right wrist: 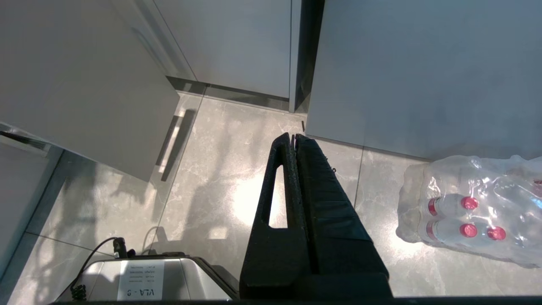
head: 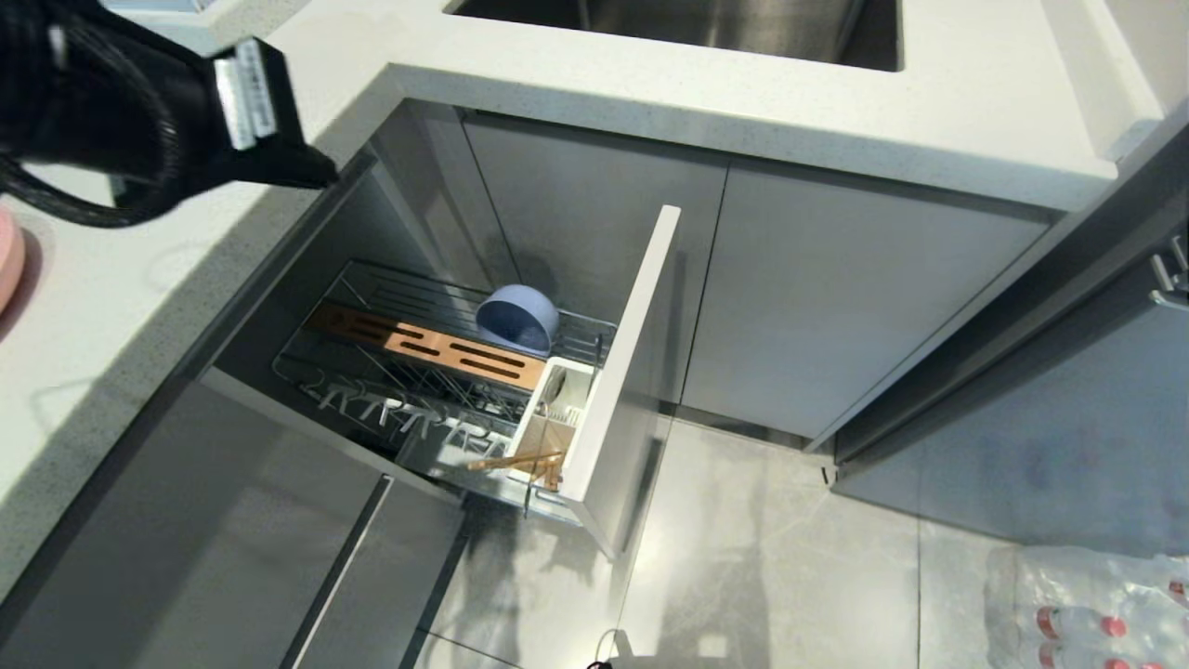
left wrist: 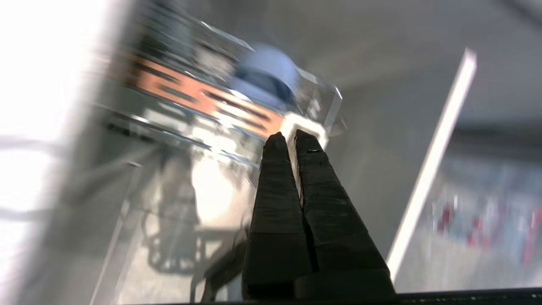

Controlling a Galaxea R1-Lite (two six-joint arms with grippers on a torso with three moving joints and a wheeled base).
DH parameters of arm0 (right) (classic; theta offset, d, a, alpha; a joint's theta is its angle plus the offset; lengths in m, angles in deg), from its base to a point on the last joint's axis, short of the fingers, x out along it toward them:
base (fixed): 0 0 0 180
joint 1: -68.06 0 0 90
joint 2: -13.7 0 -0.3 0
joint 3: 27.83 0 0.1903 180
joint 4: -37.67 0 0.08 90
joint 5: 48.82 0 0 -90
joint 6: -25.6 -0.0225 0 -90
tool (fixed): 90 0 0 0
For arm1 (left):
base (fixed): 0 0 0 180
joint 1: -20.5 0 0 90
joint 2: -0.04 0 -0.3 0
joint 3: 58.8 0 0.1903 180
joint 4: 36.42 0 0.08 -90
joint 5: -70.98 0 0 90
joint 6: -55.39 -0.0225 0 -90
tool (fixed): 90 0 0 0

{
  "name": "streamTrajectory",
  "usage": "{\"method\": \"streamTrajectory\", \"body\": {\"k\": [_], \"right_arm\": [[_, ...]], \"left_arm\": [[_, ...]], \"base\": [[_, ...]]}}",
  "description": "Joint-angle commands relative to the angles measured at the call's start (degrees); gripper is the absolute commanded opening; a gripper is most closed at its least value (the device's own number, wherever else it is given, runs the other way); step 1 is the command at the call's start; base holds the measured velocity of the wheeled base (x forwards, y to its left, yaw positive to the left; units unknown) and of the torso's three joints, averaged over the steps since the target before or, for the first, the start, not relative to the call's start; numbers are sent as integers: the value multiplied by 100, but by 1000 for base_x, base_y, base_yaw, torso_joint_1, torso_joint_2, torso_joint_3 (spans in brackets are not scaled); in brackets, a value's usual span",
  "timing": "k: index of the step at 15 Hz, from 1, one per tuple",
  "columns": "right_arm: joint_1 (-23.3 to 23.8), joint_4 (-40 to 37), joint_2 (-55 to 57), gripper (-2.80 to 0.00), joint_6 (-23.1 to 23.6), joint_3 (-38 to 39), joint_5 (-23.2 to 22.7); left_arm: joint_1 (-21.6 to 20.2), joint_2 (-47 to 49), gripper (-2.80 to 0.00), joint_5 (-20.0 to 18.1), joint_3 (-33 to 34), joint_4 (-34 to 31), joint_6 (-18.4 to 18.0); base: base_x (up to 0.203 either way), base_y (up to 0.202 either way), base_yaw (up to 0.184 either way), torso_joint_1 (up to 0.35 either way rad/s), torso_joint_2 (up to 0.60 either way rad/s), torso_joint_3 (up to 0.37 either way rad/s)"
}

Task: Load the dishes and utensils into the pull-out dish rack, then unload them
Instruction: Pick up the plate and place it in the cupboard

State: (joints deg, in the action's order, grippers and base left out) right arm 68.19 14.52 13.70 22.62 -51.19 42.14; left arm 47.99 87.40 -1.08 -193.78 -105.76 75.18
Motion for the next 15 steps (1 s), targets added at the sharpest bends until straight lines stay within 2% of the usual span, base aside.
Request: {"method": "streamTrajectory", "body": {"k": [1,3,8,12,15], "right_arm": [[4,4,8,-280,-1,0,0],[1,4,0,-280,-1,0,0],[4,4,0,-280,-1,0,0],[0,4,5,-280,-1,0,0],[-5,-4,9,-280,-1,0,0]], "left_arm": [[-391,-545,-280,21,-1,8,21],[-994,-829,-280,43,4,33,9],[-2806,-1160,-280,16,163,19,-166],[-4089,-847,-280,144,71,98,-404],[-4567,-405,-280,140,43,338,-770]], "base": [[0,0,0,0,0,0],[0,0,0,0,0,0],[0,0,0,0,0,0],[0,0,0,0,0,0],[0,0,0,0,0,0]]}}
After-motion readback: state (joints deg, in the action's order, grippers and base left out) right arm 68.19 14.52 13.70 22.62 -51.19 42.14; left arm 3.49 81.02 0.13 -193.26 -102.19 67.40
